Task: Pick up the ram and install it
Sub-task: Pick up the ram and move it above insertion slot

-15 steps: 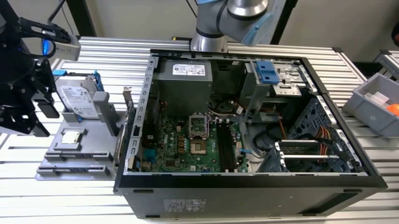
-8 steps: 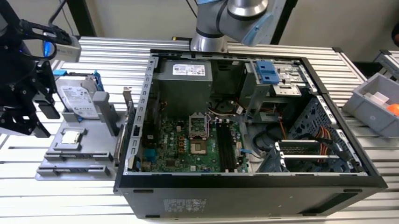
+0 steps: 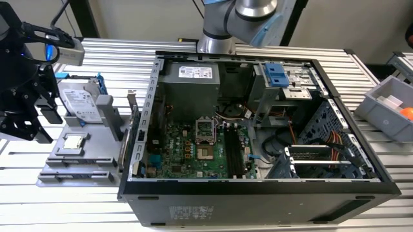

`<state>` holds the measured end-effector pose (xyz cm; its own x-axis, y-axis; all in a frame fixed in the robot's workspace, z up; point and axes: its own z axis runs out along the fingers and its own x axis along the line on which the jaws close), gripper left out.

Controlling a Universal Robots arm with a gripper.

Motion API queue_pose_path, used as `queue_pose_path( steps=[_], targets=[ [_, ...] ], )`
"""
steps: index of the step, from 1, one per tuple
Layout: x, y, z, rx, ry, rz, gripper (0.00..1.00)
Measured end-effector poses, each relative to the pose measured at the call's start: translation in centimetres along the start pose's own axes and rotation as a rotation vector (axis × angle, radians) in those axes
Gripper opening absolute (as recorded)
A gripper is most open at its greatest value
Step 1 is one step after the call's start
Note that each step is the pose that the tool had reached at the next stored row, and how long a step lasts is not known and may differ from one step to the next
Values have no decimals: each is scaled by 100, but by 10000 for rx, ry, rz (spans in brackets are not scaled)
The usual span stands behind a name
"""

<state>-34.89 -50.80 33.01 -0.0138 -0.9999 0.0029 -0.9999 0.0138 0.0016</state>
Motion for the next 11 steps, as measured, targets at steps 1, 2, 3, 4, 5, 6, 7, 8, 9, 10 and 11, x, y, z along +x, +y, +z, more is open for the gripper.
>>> queue_pose_path(
  steps=[1,2,3,4,5,6,7,8,9,10,11],
  targets=[
    [0,0,1,-2,2,0,100],
    [0,0,5,1,-1,0,100],
    [0,0,7,0,0,0,100],
    [0,0,8,-1,1,0,100],
    [0,0,11,0,0,0,100],
    [0,0,13,0,0,0,100],
    [0,0,16,0,0,0,100],
    [0,0,18,0,0,0,100],
    [0,0,21,1,-1,0,100],
    [0,0,23,0,-1,0,100],
    [0,0,24,-1,1,0,100]
  ],
)
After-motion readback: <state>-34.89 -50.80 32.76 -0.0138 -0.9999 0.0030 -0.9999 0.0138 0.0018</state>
